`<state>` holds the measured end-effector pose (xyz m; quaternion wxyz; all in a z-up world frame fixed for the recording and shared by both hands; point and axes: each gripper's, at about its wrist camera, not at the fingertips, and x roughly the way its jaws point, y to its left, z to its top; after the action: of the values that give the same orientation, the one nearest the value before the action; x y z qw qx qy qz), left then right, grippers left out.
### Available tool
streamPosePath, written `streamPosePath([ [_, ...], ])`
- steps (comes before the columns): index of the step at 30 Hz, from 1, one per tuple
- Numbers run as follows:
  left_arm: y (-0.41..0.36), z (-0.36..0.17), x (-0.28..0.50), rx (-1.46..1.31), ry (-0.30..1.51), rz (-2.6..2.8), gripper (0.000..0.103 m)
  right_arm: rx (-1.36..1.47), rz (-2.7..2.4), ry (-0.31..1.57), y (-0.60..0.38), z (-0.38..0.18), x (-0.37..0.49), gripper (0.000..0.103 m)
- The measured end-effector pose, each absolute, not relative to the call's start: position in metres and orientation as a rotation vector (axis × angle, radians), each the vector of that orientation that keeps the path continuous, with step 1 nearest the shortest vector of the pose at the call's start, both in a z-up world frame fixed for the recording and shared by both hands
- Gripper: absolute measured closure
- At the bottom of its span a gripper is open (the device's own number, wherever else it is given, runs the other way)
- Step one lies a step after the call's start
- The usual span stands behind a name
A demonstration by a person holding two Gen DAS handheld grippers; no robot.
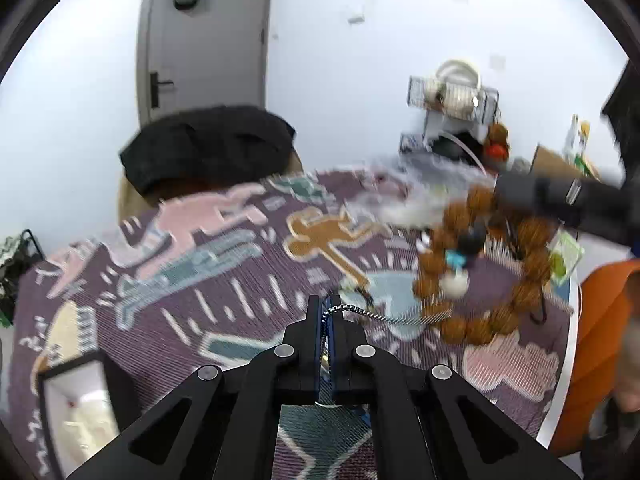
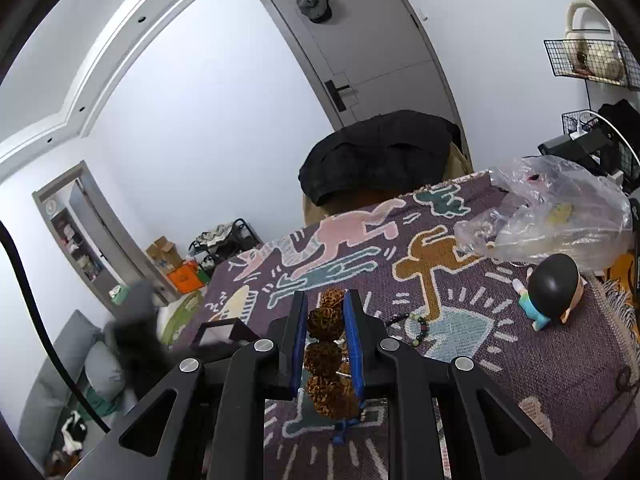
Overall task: Organize jewelry
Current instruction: 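Grasp the silver chain with the left tool and lift it, then drop the silver chain into the box with the left tool while the right holds the bracelet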
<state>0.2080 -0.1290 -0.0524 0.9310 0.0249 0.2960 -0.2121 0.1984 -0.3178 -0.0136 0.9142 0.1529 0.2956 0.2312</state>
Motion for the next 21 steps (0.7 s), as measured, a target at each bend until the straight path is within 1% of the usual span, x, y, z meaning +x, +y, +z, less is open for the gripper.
streamPosePath([
  [4,-0.117,-0.021,0.197,0.054,0.545,-0.420,0.101,0.320,0.470,0.620,-0.316,-0.018,0.201,0.084],
  [11,-0.096,0.019,0.185,0.054,0.477,-0.386,0.101,0.319,0.476,0.626,-0.309,-0.019,0.203,0.084],
  [21,-0.066,0.072,0.170,0.085,0.391,-0.309,0.101,0.305,0.498,0.609,-0.293,-0.007,0.201,0.084],
])
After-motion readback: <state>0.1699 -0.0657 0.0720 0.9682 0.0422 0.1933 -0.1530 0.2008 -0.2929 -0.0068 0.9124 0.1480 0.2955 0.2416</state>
